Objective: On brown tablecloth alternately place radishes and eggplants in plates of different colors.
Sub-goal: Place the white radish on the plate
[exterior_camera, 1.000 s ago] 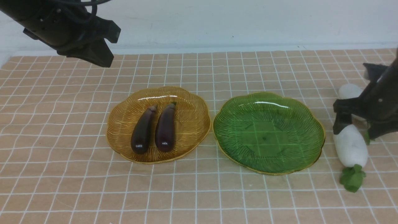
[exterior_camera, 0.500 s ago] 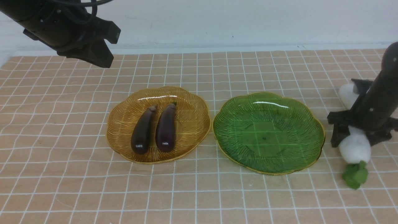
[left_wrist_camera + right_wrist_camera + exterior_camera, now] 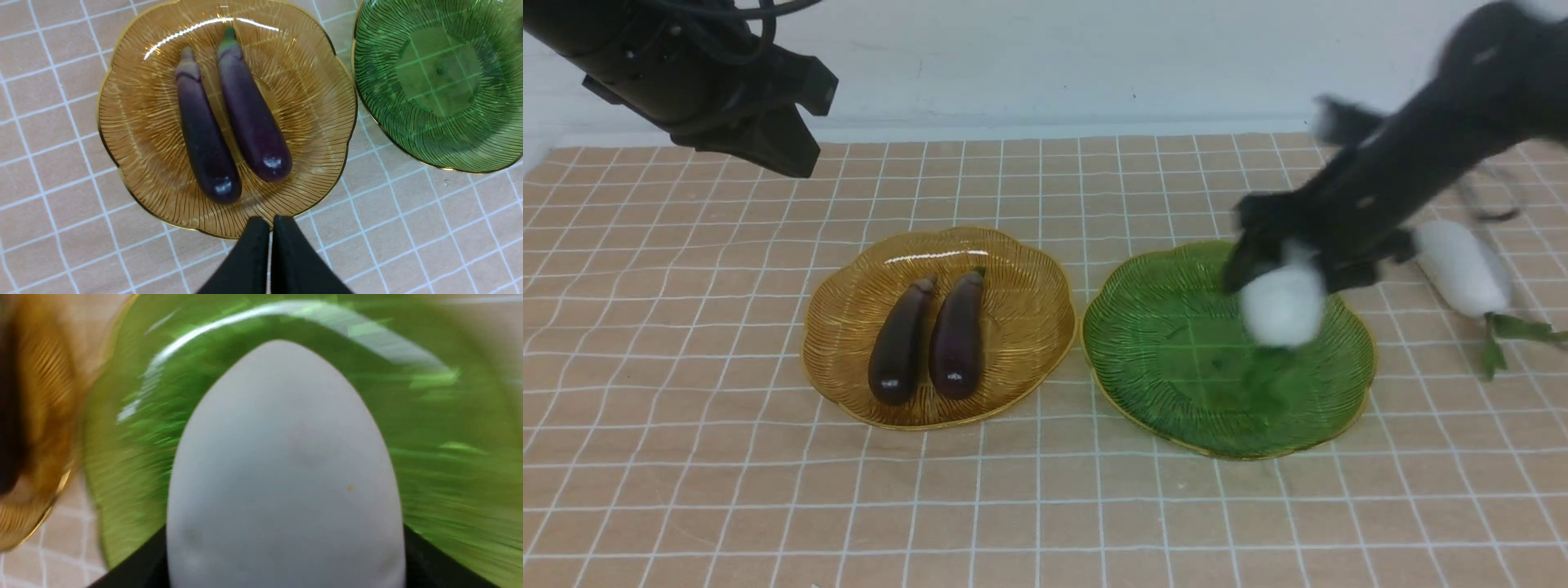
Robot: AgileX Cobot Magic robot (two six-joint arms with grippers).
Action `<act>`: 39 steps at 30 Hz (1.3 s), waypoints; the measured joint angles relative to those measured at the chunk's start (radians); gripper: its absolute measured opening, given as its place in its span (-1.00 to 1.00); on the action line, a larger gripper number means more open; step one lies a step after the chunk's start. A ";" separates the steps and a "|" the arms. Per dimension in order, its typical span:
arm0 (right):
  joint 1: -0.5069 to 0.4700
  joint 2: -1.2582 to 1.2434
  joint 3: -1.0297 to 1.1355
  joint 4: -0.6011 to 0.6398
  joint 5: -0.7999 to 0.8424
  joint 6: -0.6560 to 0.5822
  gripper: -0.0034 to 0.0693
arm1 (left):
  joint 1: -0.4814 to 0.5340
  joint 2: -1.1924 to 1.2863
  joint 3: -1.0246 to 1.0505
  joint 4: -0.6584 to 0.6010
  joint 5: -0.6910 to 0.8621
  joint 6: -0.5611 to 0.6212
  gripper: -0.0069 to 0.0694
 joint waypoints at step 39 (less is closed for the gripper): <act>-0.334 0.213 -0.308 -0.386 -0.011 0.054 0.76 | 0.000 0.000 0.095 -0.002 -0.001 0.008 -0.83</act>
